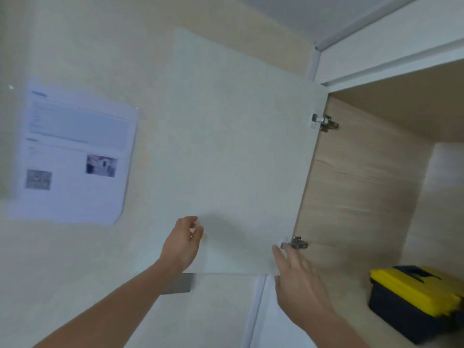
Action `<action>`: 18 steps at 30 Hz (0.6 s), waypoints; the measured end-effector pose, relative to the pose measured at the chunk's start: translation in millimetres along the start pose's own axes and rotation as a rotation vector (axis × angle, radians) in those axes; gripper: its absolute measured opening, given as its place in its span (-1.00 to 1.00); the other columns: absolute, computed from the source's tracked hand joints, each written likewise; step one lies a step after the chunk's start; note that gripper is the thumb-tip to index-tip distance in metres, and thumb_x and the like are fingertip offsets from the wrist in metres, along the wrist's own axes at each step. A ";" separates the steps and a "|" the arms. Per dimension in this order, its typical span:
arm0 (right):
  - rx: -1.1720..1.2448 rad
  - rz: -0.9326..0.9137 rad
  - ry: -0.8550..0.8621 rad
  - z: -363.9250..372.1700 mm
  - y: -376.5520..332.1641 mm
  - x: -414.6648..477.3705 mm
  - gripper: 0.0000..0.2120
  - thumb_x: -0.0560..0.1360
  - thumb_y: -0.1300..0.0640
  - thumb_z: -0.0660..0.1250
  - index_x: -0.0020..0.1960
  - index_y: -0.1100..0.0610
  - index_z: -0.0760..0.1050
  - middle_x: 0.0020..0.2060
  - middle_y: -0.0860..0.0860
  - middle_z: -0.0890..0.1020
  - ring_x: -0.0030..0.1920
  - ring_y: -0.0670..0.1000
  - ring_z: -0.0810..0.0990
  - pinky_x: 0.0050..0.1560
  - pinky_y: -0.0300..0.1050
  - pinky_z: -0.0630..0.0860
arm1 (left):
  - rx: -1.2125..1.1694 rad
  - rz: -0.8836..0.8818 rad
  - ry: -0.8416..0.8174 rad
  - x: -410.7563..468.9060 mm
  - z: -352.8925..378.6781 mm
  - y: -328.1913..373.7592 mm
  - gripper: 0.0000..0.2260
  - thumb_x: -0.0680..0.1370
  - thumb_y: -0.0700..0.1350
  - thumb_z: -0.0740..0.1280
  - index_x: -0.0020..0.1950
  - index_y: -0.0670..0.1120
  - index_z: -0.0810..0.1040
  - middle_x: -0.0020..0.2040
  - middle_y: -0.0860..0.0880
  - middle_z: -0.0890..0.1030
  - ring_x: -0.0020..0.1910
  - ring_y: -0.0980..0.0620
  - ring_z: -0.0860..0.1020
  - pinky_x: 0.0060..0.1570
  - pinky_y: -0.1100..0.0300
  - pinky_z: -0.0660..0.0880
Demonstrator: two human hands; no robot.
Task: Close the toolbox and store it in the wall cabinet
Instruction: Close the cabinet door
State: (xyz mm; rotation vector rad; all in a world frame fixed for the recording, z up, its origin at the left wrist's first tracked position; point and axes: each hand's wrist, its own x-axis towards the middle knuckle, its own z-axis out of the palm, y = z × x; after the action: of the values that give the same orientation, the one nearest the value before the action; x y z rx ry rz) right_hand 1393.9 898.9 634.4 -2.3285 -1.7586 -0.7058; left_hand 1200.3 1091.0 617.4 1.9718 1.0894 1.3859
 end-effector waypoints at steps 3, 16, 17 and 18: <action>-0.026 -0.121 0.063 -25.6 -46.5 30.0 -0.36 0.57 0.09 0.12 0.56 0.07 -0.09 0.56 0.09 0.03 0.52 0.09 0.06 0.46 0.02 0.08 | 0.014 -0.099 0.131 9.2 -42.5 -10.5 -0.66 0.58 -0.04 0.21 0.32 -0.14 0.41 0.24 -0.16 0.50 0.11 -0.14 0.53 0.14 0.04 0.41; -0.226 -0.430 0.272 -96.7 -189.3 140.9 -0.37 0.53 0.17 0.16 0.55 0.08 0.00 0.55 0.11 0.07 0.52 0.15 0.05 0.46 0.14 0.06 | -0.158 -0.140 0.112 47.8 -93.8 -45.2 -0.54 0.42 -0.14 0.36 0.31 -0.18 0.42 0.22 -0.17 0.50 0.17 -0.17 0.50 0.21 -0.11 0.47; -0.244 -0.458 0.271 -97.8 -197.2 142.6 -0.37 0.53 0.16 0.15 0.55 0.08 0.01 0.56 0.10 0.06 0.53 0.14 0.03 0.46 0.15 0.04 | -0.165 -0.142 0.094 48.9 -94.6 -45.7 -0.53 0.41 -0.11 0.37 0.29 -0.18 0.43 0.21 -0.17 0.50 0.16 -0.15 0.50 0.19 -0.11 0.47; -0.263 -0.483 0.272 -98.6 -203.5 143.5 -0.37 0.53 0.15 0.15 0.55 0.07 0.01 0.56 0.09 0.05 0.53 0.13 0.01 0.47 0.15 0.02 | -0.168 -0.151 0.077 49.4 -95.9 -46.1 -0.54 0.42 -0.08 0.37 0.29 -0.17 0.43 0.20 -0.16 0.48 0.16 -0.14 0.48 0.19 -0.11 0.47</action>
State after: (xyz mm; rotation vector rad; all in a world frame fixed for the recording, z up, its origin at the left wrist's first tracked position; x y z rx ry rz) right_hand 1205.2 1048.9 751.1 -1.8242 -2.2195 -1.3267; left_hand 1104.2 1152.8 643.8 1.6948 1.0946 1.4326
